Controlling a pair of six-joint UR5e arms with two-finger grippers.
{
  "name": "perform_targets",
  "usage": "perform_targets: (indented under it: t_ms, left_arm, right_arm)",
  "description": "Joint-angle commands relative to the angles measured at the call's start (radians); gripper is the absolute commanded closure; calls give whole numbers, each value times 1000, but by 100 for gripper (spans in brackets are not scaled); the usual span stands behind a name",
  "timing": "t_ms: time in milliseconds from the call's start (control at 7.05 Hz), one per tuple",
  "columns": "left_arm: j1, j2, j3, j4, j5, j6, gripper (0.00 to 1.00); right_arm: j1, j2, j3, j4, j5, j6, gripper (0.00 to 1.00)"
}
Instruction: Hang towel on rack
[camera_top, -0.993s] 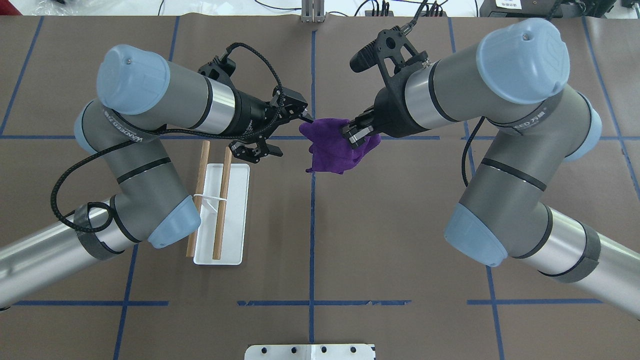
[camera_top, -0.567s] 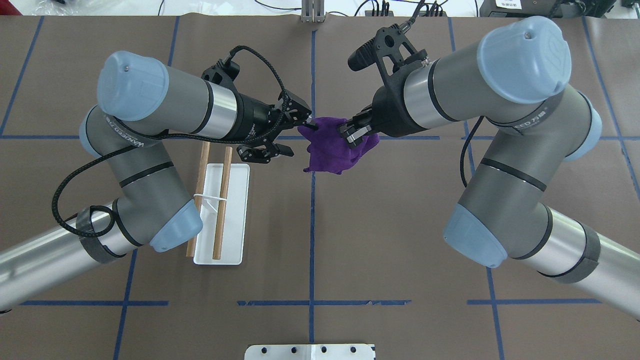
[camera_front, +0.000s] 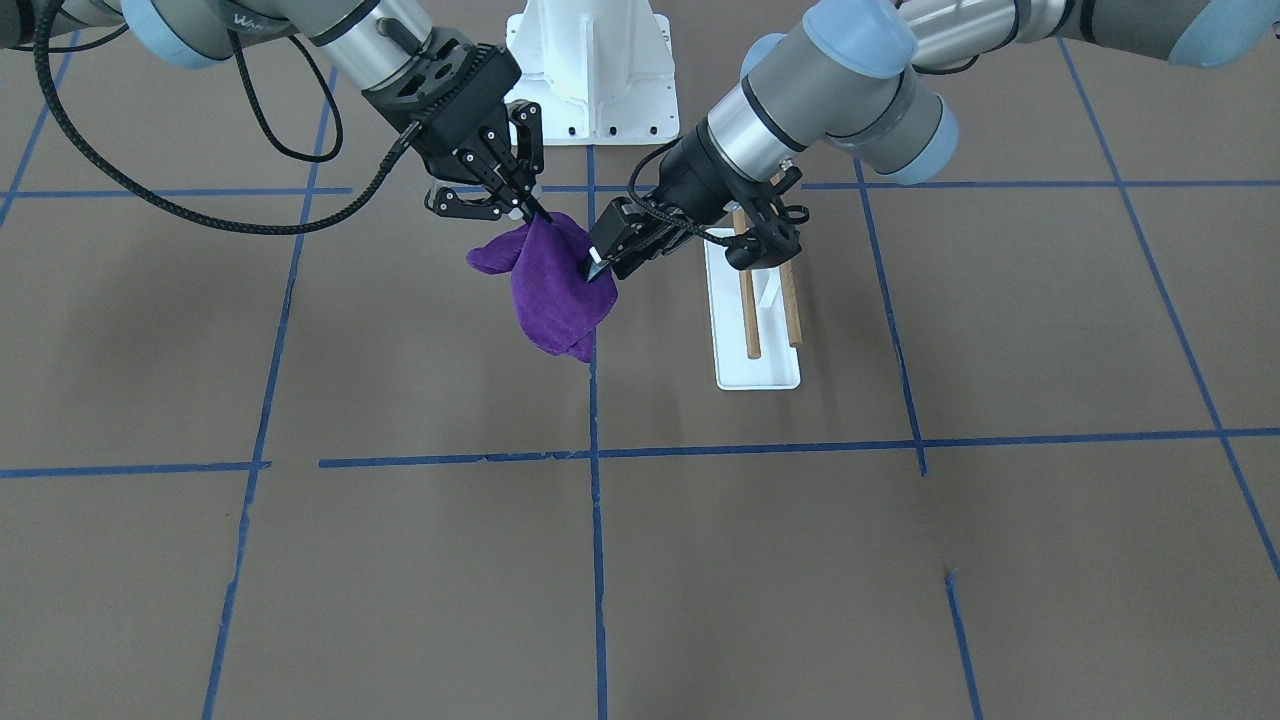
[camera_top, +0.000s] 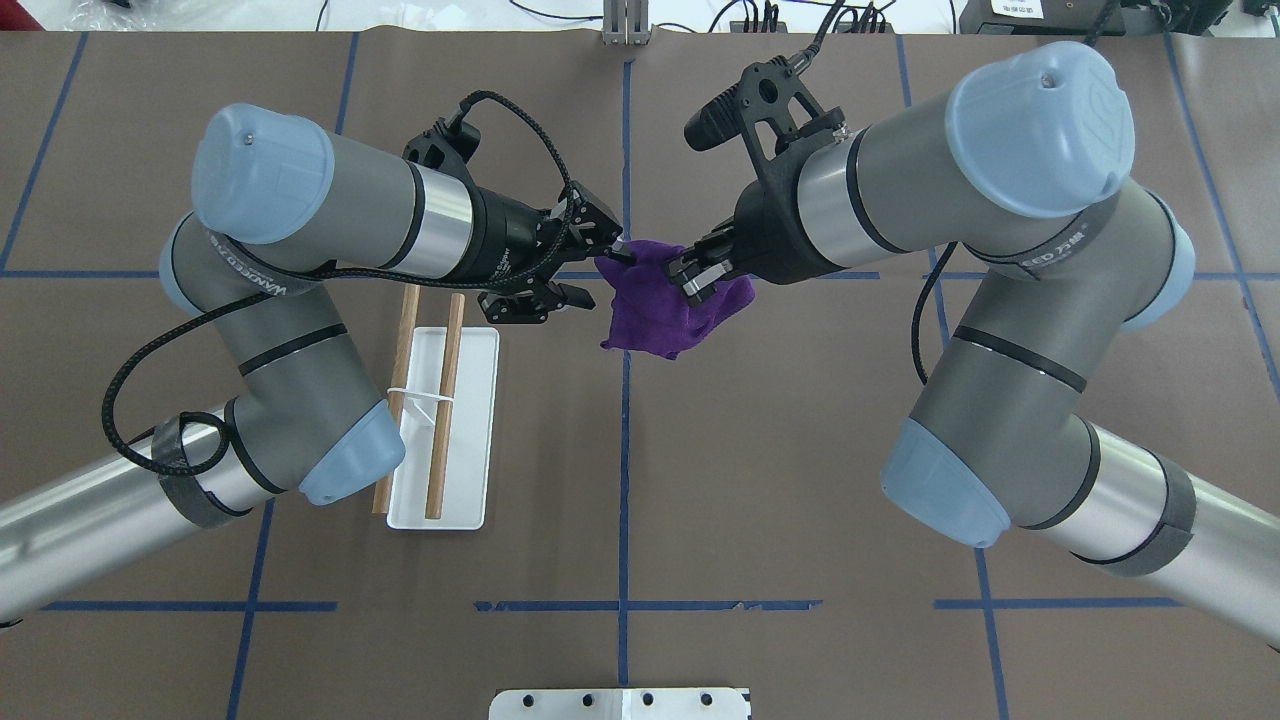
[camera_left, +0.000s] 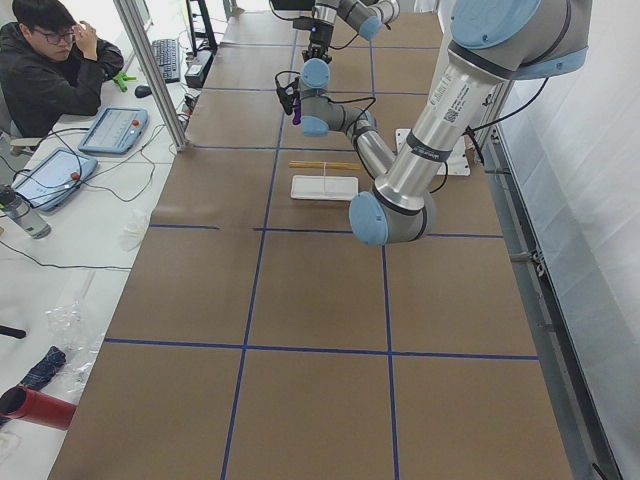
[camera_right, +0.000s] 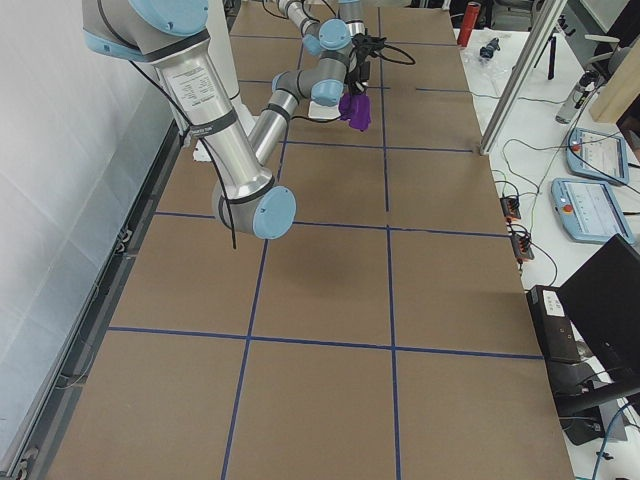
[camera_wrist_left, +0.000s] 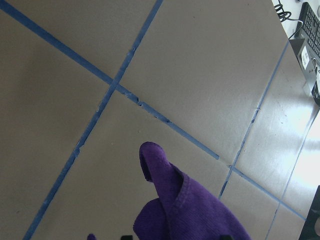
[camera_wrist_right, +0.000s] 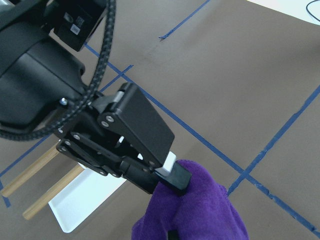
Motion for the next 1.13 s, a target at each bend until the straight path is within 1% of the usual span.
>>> perform_targets:
  t_ms: [0,142,567,709,851,993]
  left_arm:
    - [0,4,-2,-9,-1,5,91]
    - [-1,4,-4,-9,-1,6,100]
    - [-9,5,-7,-4,-3,8,100]
    - [-11,7,-7,-4,-3,6,100]
    - [-11,13,-8,-4,-4,8,100]
    - [-12,14,-11,-3,-7,6,100]
  right_arm:
    - [-3,0,5,0,0,0,100]
    - [-3,0,5,0,0,0,100]
    - [1,-8,5,0,9,-1,100]
    - [-2,-12,3,-3,9,6,31]
    - [1,-14,2,-8,20,31,1]
    - [7,-6,3,-93,62,31,0]
